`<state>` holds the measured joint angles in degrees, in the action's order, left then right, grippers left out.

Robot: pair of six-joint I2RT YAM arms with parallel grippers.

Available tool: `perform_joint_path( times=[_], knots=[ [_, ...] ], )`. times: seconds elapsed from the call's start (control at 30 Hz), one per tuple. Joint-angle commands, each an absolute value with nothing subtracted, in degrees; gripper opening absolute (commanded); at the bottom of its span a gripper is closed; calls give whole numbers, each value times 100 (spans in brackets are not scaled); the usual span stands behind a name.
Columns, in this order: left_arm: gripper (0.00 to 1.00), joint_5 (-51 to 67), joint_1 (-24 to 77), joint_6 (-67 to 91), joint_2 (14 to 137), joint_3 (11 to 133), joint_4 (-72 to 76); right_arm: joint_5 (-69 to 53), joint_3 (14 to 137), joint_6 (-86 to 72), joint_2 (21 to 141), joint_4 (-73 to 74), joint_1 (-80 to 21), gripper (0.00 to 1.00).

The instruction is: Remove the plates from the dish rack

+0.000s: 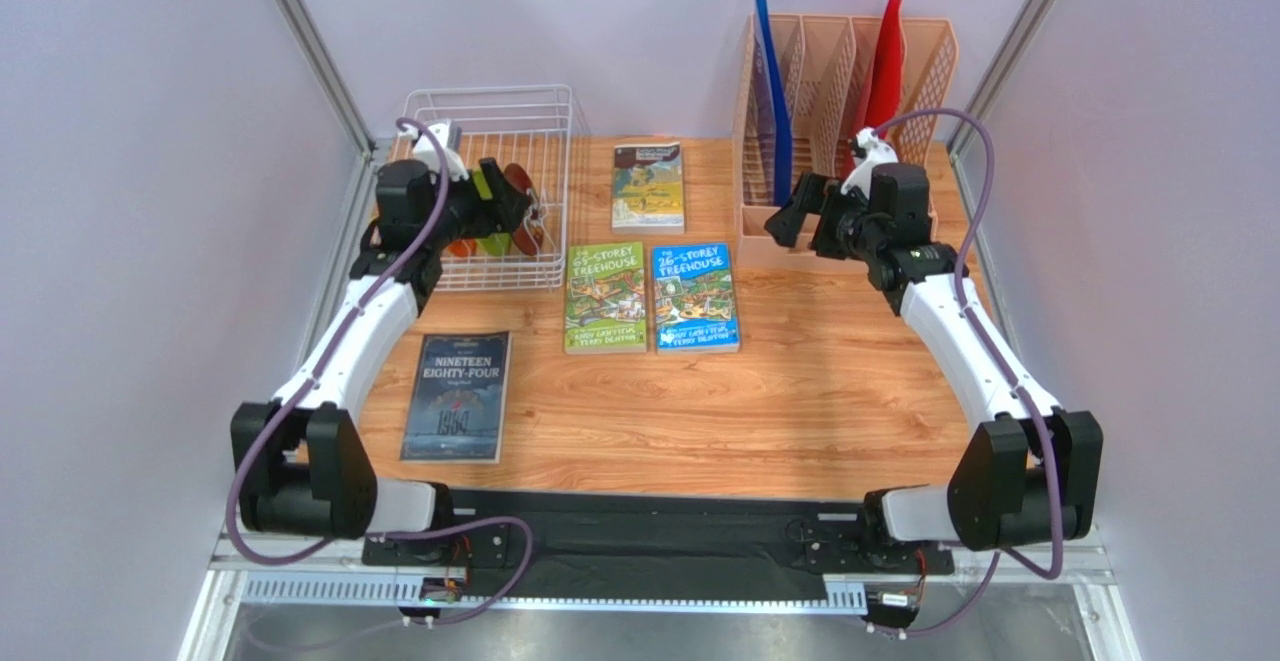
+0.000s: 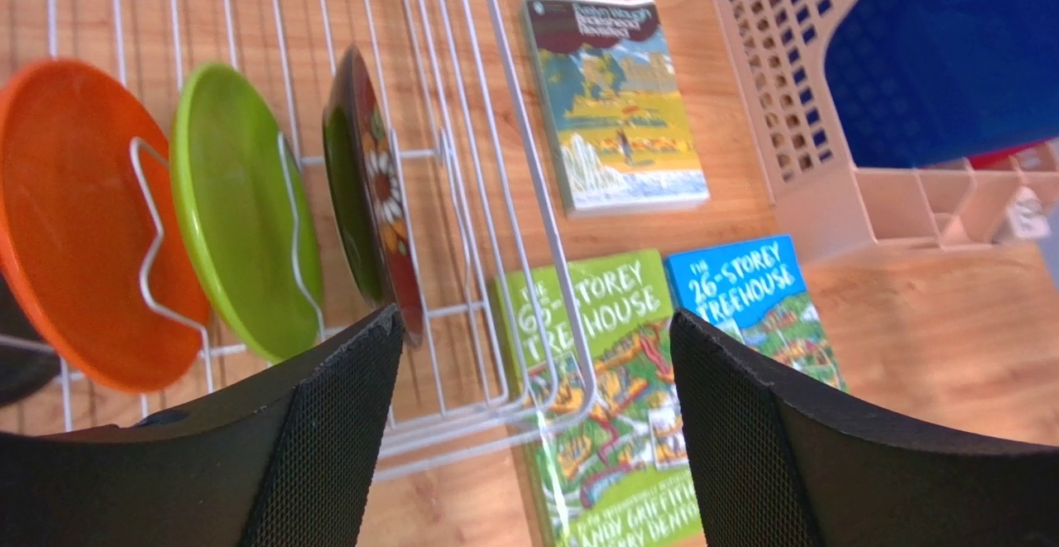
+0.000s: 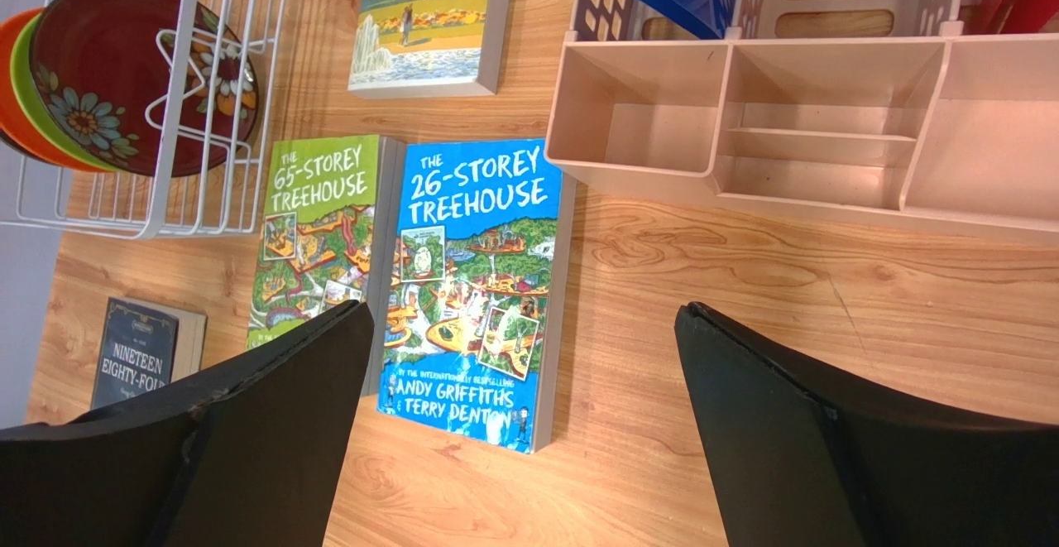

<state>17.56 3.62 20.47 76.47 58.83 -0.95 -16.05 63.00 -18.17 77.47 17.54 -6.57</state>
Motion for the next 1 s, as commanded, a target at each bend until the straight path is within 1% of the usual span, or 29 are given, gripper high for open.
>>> perform_joint_path(
  times=[0.0, 0.03, 0.2, 0.4, 0.6, 0.67, 0.7, 0.73, 0.8, 0.83, 0.9, 0.93, 0.97],
  knots=[
    [83, 792, 676, 1556, 8199, 6609, 492, -1845, 6469, -1767, 7919, 1565, -650, 100],
    [82, 478, 790, 1486, 8313, 6696, 492, -1872, 6495, -1767, 8006, 1547, -650, 100],
    [81, -709, 1037, 1336, 9069, 7136, 396, -2004, 6574, -1793, 8156, 1503, -659, 99],
    [80, -1765, 1248, 1283, 9624, 7321, 351, -1960, 6574, -1705, 8139, 1485, -659, 99],
    [79, -1960, 1266, 1450, 9905, 7304, 352, -1960, 6644, -1661, 8244, 1494, -659, 98],
    [74, -1960, 1274, 1520, 10045, 7330, 290, -1986, 6662, -1661, 8279, 1494, -659, 96],
    [72, -1969, 1266, 1599, 10081, 7321, 290, -1995, 6671, -1661, 8305, 1503, -659, 96],
    [66, -1969, 1274, 1617, 10116, 7260, 316, -2004, 6671, -1661, 8323, 1503, -659, 95],
    [60, -1908, 1274, 1678, 10151, 7199, 395, -2030, 6671, -1661, 8332, 1494, -659, 92],
    [52, -1881, 1274, 1687, 10204, 7172, 422, -2022, 6671, -1670, 8341, 1485, -659, 91],
    [41, -1872, 1274, 1714, 10239, 7163, 404, -2030, 6662, -1652, 8358, 1485, -659, 89],
    [26, -1863, 1274, 1714, 10239, 7146, 387, -2013, 6662, -1652, 8376, 1485, -659, 89],
    [19, -1881, 1283, 1714, 10231, 7137, 387, -2013, 6671, -1652, 8376, 1485, -659, 89]
  ],
)
